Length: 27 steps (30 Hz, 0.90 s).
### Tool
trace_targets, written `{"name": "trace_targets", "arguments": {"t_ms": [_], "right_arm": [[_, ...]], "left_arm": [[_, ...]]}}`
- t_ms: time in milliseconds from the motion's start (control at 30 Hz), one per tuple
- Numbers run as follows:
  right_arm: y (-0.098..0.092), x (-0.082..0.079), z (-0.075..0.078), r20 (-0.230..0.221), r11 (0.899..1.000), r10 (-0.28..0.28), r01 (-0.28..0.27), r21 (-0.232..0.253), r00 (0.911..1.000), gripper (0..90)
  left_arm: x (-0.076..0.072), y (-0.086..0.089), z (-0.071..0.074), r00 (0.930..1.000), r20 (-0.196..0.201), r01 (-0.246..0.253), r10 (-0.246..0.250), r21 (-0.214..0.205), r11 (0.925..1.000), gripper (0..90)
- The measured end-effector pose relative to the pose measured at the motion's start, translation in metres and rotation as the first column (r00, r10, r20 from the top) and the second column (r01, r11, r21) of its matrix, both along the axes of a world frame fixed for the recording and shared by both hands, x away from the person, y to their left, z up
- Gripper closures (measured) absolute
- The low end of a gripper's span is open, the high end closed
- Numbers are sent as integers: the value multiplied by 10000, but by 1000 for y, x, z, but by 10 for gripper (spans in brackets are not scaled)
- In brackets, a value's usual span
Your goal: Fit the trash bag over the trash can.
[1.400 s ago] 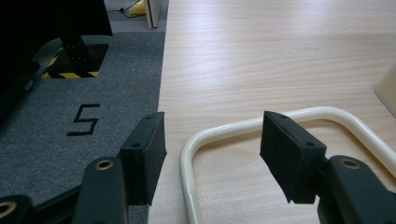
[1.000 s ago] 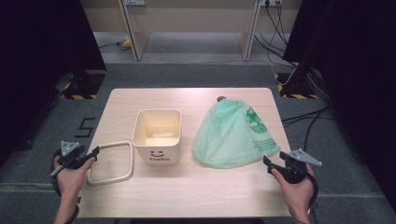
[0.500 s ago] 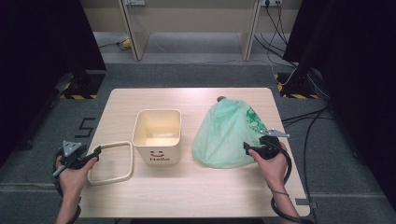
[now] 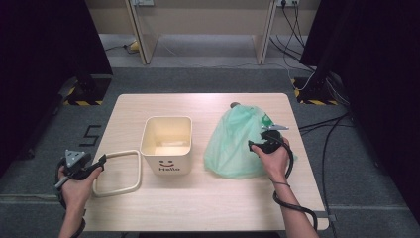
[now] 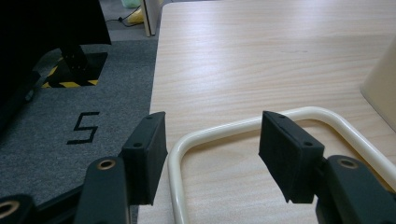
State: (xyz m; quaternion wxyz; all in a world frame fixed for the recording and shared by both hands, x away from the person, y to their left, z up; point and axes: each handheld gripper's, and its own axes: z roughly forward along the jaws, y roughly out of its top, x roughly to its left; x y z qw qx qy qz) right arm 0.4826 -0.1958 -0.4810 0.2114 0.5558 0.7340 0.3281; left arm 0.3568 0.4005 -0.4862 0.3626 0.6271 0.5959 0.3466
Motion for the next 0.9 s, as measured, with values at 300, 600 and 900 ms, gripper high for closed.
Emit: {"name": "trace_targets", "arguments": {"t_ms": [300, 600, 900], "right_arm": [[7, 18, -12, -360, 9989, -245, 231, -399, 9991, 192], [16, 22, -25, -593, 9959, -223, 170, -888, 9980, 201], [14, 21, -26, -458, 9971, -334, 302, -695, 9984, 268]], "left_arm": [[1, -3, 1, 9999, 39, 112, -112, 60, 9999, 417], [2, -4, 0, 9999, 30, 161, -161, 89, 9998, 423], [3, -6, -1, 9997, -45, 245, -244, 117, 9996, 427]]}}
